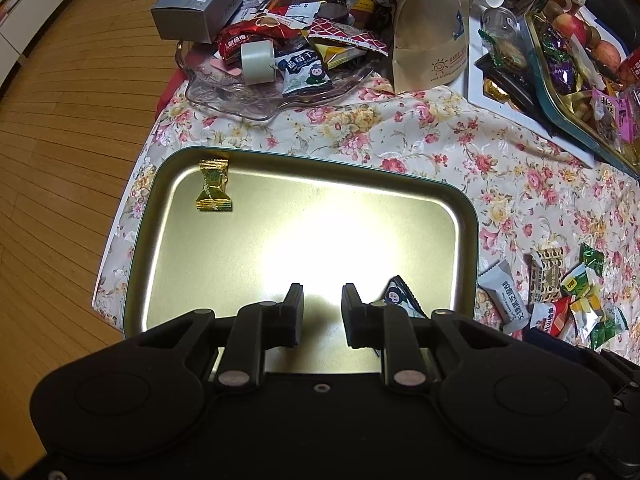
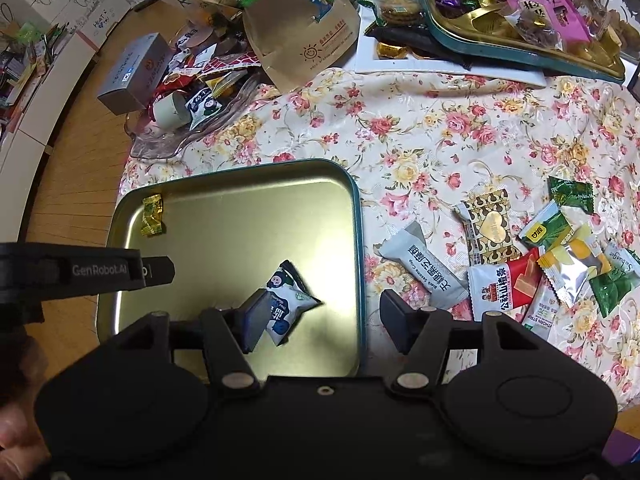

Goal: Organize snacks
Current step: 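Lower the white packet onto the metal tray and open the right tool, then move the open right tool back over the snack pile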

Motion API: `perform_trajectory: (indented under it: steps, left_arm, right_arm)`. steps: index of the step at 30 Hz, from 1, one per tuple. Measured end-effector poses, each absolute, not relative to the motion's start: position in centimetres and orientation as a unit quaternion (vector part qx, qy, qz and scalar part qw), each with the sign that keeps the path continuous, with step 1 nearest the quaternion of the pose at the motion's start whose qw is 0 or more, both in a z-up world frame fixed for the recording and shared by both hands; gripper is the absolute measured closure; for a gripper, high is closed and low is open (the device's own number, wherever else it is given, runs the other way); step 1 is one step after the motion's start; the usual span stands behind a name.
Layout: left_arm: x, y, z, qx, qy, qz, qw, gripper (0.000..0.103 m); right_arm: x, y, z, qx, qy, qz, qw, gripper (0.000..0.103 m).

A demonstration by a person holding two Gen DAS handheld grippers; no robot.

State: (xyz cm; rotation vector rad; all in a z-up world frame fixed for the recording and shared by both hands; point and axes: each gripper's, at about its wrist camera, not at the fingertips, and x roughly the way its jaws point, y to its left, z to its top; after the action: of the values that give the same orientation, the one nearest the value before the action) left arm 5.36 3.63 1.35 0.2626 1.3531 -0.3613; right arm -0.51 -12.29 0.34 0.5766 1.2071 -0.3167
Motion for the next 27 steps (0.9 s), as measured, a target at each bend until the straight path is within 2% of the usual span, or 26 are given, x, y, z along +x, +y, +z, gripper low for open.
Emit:
perform_trajectory:
  steps: [27]
  left_arm:
    - [4.73, 2.67, 1.05, 0.137, 0.625, -0.179, 0.747, 0.073]
  right_arm:
    - [-0.79, -12.25, -0.11, 0.261, 0.566, -0.143, 0.769, 0.039]
